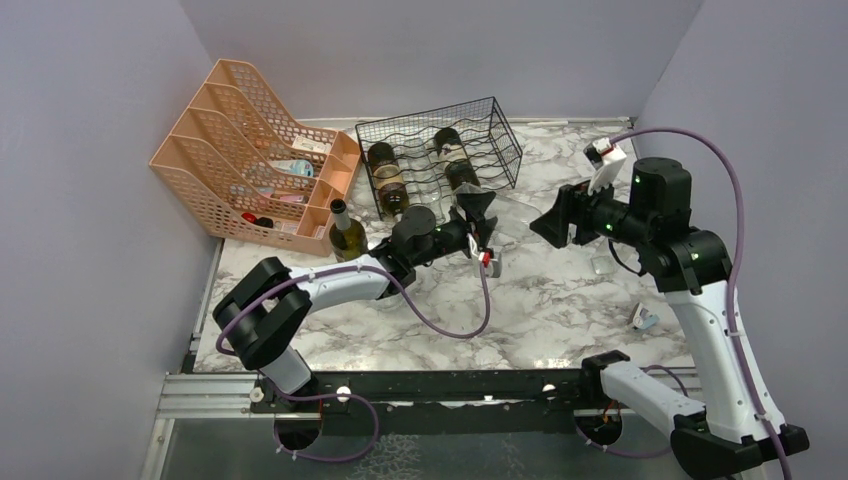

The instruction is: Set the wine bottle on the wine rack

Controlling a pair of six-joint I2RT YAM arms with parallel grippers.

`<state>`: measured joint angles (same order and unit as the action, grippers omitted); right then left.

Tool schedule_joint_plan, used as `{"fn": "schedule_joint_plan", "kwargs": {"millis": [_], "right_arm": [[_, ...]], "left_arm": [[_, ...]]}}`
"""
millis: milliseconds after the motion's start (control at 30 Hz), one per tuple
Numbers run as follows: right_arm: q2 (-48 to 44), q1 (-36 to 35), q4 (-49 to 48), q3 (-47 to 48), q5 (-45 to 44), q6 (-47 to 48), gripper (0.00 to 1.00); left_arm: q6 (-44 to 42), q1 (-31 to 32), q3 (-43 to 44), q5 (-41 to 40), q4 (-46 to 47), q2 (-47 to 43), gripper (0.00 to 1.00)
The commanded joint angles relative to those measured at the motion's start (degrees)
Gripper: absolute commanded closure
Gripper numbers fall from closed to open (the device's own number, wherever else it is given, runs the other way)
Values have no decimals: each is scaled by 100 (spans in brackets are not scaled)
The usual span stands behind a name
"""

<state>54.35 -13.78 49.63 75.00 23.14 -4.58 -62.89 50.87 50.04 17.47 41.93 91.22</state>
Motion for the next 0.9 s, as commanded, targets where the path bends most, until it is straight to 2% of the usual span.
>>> {"fn": "schedule_joint_plan", "kwargs": {"millis": [0,433,867], "right_arm": [[129,-170,139,90,1,181,31],[463,-247,-147,-203,335,102,26],[488,-248,-583,-702,288,-154,28]], "left_arm": [[-1308,-74,388,84,347,-215,100],[-2010,-134,785,723,-145,-271,100],[-1761,-128,850,1070,-276,-355,100]]}}
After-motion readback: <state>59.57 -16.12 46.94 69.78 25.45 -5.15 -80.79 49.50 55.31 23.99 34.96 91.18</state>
